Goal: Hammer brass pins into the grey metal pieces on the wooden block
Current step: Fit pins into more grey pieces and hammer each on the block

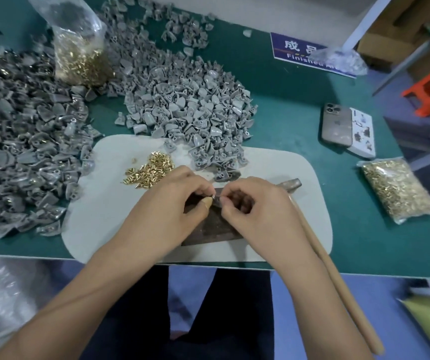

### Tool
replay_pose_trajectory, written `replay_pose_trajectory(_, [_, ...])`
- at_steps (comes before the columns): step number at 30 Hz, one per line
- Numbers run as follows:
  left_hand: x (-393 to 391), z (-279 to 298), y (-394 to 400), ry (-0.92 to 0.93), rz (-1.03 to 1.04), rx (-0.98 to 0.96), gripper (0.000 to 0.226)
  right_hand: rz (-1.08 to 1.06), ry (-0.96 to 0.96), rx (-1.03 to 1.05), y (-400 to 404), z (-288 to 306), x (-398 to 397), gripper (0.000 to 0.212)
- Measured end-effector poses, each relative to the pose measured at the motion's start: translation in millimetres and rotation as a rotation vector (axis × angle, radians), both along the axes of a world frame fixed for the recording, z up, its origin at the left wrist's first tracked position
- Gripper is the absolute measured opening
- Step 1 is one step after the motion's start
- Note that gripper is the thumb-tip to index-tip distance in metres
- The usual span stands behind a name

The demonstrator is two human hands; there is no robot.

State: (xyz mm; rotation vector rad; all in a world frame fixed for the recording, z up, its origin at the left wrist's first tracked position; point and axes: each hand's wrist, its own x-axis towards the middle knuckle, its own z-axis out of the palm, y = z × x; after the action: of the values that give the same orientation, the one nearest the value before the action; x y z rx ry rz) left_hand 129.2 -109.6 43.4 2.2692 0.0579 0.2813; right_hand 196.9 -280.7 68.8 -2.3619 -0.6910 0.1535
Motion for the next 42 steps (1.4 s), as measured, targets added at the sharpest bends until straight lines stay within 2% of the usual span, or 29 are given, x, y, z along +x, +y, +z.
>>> replay_pose_trajectory(4, [-1,-2,2,-0.017,-0.02,0.0,0.012,0.048,-0.045,-0.075,4,6,2,0.003])
replay_pose_trajectory(8, [1,-4,3,-0.018,-0.013,0.016,0.012,0.133,-0.154,-0.205,10,14,6,0.01])
replay_pose_trajectory(11, [1,-7,3,-0.029,-0.026,0.02,0.011,0.168,-0.162,-0.231,12,17,6,0.011])
replay_pose_trajectory(19, [0,-10,2,-0.039,0.009,-0.032,0.015,0.194,-0.165,-0.218,11,18,4,0.014])
replay_pose_trajectory(23, [3,-6,6,-0.037,0.0,-0.024,0.013,0.166,-0.143,-0.136,5,13,2,0.013])
replay_pose_trajectory(27, [1,-8,4,-0.023,0.018,0.0,0.013,0.113,-0.271,-0.109,7,6,-6,0.027])
replay_pose_trajectory(33, [-2,-10,3,-0.017,0.025,0.011,0.012,0.038,-0.084,0.088,2,-5,-5,0.015])
replay_pose_trajectory(39, [-2,-10,4,-0.02,0.016,0.012,0.01,0.042,-0.012,0.109,1,-7,-4,0.016])
replay_pose_trajectory(42, [-3,-9,2,-0.044,0.006,0.095,0.011,0.039,-0.027,0.106,1,-8,-4,0.017])
